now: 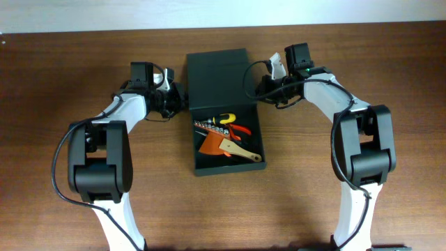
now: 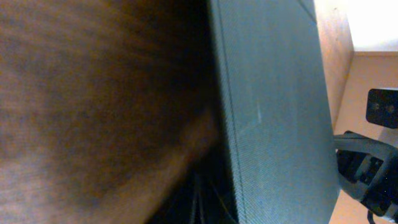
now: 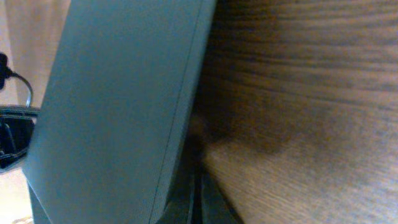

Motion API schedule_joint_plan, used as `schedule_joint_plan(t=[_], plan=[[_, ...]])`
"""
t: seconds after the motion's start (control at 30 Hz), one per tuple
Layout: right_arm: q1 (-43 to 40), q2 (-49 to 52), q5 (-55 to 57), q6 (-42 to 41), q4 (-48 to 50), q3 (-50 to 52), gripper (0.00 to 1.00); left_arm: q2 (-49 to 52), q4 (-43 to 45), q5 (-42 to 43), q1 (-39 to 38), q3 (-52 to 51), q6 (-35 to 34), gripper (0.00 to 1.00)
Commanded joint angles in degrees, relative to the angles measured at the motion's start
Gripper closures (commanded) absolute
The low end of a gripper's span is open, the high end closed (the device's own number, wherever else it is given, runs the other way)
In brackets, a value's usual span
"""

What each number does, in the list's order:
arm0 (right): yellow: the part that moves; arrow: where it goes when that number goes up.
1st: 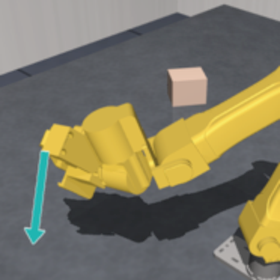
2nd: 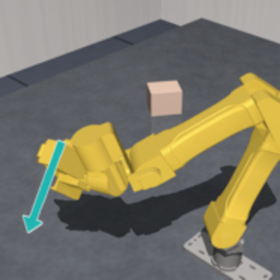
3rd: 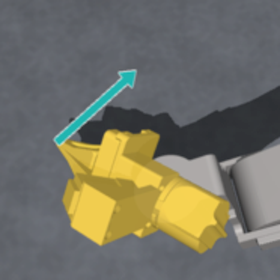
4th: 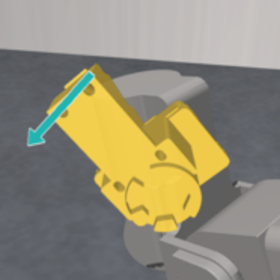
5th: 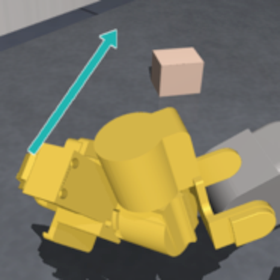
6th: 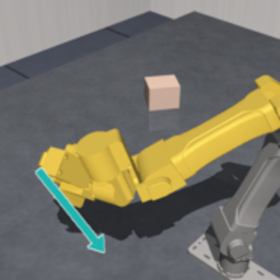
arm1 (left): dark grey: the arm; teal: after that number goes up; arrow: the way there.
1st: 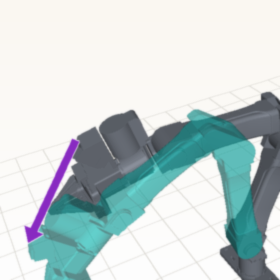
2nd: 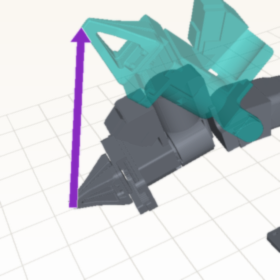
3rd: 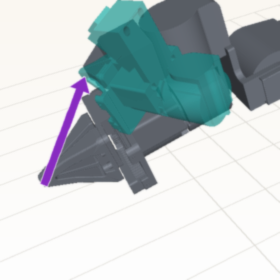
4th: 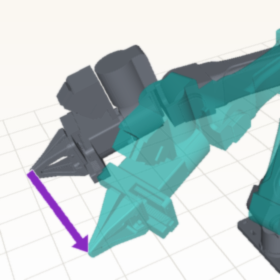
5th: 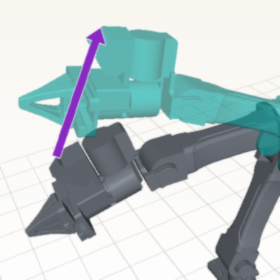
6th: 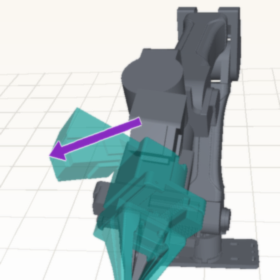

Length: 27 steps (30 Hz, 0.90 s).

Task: Pack container
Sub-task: 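Bring both grippers to the upright lid's top edge from either side, then push the lid forward with both grippers to close it over the box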

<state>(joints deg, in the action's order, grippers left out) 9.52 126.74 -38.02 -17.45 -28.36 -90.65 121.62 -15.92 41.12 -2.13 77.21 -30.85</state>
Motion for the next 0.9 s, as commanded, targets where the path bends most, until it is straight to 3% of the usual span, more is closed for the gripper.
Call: schedule_joint_plan(t=[0.0, 0.23, 0.87], plan=[[1.0, 0.6, -2.1, 5.3, 0.6, -1.0, 0.96, 0.4, 2.1, 1.3, -0.3, 0.9, 2.4, 0.98], [1.0, 0.6, -2.1, 11.5, 3.5, -1.0, 0.96, 0.4, 4.8, 1.3, -0.3, 0.9, 6.2, 0.98], [1.0, 0.1, -1.9, 17.7, 10.9, -1.1, 0.96, 0.4, 12.9, 1.5, -0.1, 1.3, 8.3, 0.98]])
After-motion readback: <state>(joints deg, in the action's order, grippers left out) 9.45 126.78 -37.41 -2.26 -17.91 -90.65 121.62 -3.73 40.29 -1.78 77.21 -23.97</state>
